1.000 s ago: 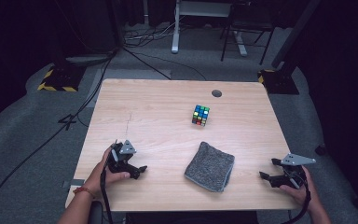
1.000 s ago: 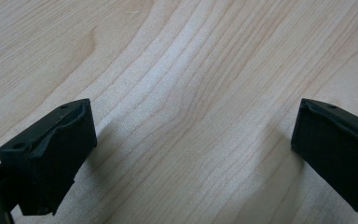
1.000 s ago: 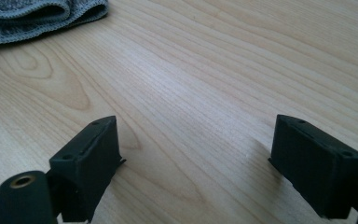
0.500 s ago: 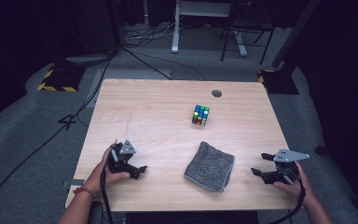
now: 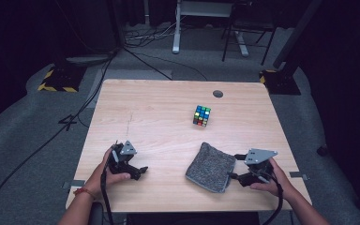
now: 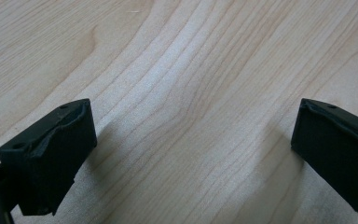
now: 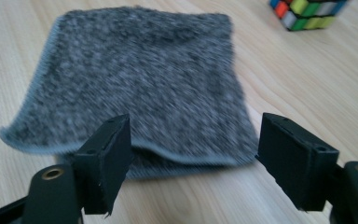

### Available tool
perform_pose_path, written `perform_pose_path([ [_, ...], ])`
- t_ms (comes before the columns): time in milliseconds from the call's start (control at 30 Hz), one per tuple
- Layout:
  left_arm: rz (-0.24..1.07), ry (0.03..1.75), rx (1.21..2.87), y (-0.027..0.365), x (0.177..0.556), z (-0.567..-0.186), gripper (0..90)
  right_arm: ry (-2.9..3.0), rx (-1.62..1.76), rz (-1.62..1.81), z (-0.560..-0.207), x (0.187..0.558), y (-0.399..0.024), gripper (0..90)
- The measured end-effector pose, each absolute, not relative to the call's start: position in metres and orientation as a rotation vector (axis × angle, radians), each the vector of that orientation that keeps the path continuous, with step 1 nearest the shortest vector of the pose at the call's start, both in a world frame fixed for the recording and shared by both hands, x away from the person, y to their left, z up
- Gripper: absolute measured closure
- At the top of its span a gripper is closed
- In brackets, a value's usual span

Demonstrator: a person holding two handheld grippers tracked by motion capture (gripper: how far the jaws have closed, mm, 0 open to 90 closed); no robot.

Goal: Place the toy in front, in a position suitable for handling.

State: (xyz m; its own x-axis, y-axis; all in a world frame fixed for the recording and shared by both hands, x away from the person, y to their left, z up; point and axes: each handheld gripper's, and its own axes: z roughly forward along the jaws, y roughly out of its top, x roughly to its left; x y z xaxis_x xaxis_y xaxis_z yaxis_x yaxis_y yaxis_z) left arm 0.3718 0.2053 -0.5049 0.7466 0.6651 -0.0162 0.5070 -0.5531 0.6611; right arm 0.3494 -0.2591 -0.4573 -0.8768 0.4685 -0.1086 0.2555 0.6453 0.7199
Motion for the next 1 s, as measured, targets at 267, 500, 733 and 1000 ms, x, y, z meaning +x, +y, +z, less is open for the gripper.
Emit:
perform_pose_path([
  [267,0.314,0.874,2.281,0.205,0.372,-0.505,0.4,2.646,0.519,1.056,-0.466,0.355,-0.224,29.8],
  [500,0.312,0.876,2.282,0.205,0.372,-0.505,0.5,2.664,0.518,1.025,-0.478,0.356,-0.211,32.8],
  [733,0.312,0.879,2.28,0.205,0.372,-0.505,0.4,2.677,0.591,1.021,-0.489,0.364,-0.221,34.5],
  [1000,0.311,0.874,2.283,0.202,0.372,-0.505,0.4,2.667,0.671,1.051,-0.492,0.373,-0.246,34.6],
])
